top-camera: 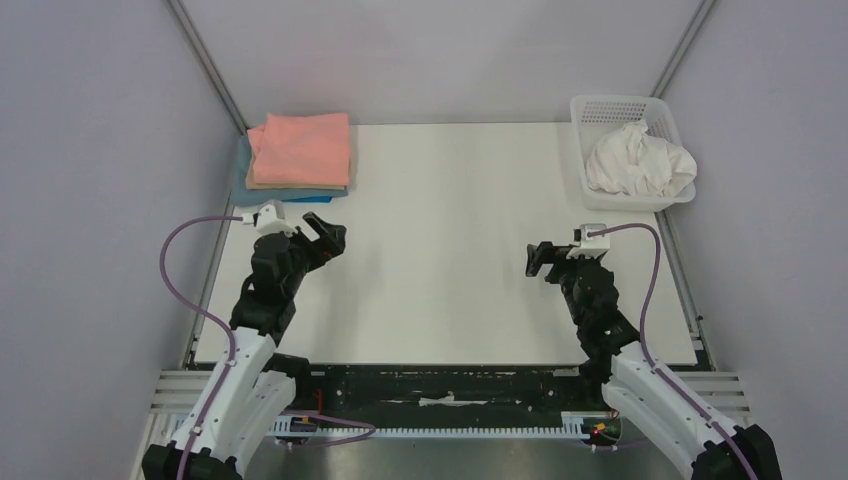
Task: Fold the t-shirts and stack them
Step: Grab crumpled tshirt from bin with the right arm
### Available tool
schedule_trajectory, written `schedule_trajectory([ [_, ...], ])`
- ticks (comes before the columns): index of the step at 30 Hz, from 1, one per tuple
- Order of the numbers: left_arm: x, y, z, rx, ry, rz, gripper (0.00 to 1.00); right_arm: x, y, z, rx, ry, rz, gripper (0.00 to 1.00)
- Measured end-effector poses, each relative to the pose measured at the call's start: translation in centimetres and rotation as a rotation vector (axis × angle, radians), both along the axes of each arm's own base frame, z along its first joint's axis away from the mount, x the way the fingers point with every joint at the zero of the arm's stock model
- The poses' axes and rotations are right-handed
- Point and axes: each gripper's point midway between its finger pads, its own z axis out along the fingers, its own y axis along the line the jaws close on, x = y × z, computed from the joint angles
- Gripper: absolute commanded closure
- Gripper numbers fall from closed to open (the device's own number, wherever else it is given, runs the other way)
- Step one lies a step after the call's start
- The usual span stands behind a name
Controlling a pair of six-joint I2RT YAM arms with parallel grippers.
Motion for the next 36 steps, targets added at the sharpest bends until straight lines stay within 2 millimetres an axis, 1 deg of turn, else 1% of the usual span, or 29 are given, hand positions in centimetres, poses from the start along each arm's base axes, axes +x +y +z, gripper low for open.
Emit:
schedule_trajectory([
  [4, 0.0, -0.2, 0.1, -0.004, -0.005, -0.009, 0.0, 0.1, 0.0, 0.0, -0.002, 0.004, -0.002, 0.02],
  [7, 0.0, -0.4, -0.1, -0.009, -0.009, -0.021, 0.0, 0.6, 0.0, 0.2, -0.009, 0.014, -0.013, 0.02],
  [9, 0.0, -0.5, -0.2, -0.01, -0.006, -0.026, 0.0, 1.5, -0.5, 0.6, -0.037, 0.032, -0.059, 0.02],
  [11, 0.1, -0.5, -0.1, -0.01, -0.008, -0.025, 0.0, 2.8, -1.3, 1.5, -0.065, 0.047, -0.118, 0.02],
  [13, 0.1, -0.5, -0.1, -0.01, -0.01, -0.024, 0.0, 4.8, -2.7, 2.8, -0.075, 0.066, -0.177, 0.02],
  [14, 0.1, -0.5, -0.1, -0.01, -0.01, -0.024, 0.0, 5.9, -3.7, 3.5, -0.071, 0.079, -0.21, 0.02],
  [18, 0.2, -0.5, -0.4, -0.011, -0.015, -0.024, 0.0, 11.6, -8.8, 6.3, -0.034, 0.136, -0.345, 0.02],
  [20, 0.3, -0.5, -0.7, -0.01, -0.006, -0.025, 0.0, 14.5, -11.4, 6.8, -0.04, 0.185, -0.408, 0.02],
  [21, 0.4, -0.5, -0.8, -0.009, -0.001, -0.024, 0.0, 16.2, -12.9, 6.8, -0.046, 0.213, -0.443, 0.02],
  [22, 0.4, -0.5, -0.9, -0.008, 0.003, -0.024, 0.0, 17.4, -13.9, 6.7, -0.053, 0.231, -0.467, 0.02],
  [24, 0.5, -0.5, -1.2, -0.007, 0.01, -0.024, 0.0, 19.7, -16.3, 5.6, -0.071, 0.293, -0.52, 0.01],
  [25, 0.6, -0.6, -1.2, -0.007, 0.01, -0.024, 0.0, 20.8, -17.6, 4.8, -0.081, 0.324, -0.544, 0.01],
  [28, 0.8, -0.6, -1.2, -0.008, 0.005, -0.024, 0.0, 23.6, -21.3, 1.9, -0.112, 0.415, -0.601, 0.01],
  [29, 0.9, -0.6, -1.2, -0.008, 0.003, -0.024, 0.0, 24.9, -22.5, 0.8, -0.126, 0.442, -0.614, 0.01],
  [30, 1.1, -0.6, -1.3, -0.008, 0.002, -0.024, 0.01, 25.8, -23.4, -0.3, -0.134, 0.461, -0.623, 0.05],
  [32, 1.4, -0.7, -1.7, -0.007, 0.011, -0.024, 0.01, 27.2, -24.8, -2.4, -0.155, 0.499, -0.631, 0.09],
  [34, 1.6, -0.7, -2.2, -0.005, 0.026, -0.024, 0.02, 28.8, -25.8, -4.8, -0.168, 0.529, -0.63, 0.15],
  [36, 1.7, -0.8, -2.7, -0.002, 0.042, -0.025, 0.03, 29.5, -25.9, -7.0, -0.178, 0.561, -0.617, 0.33],
])
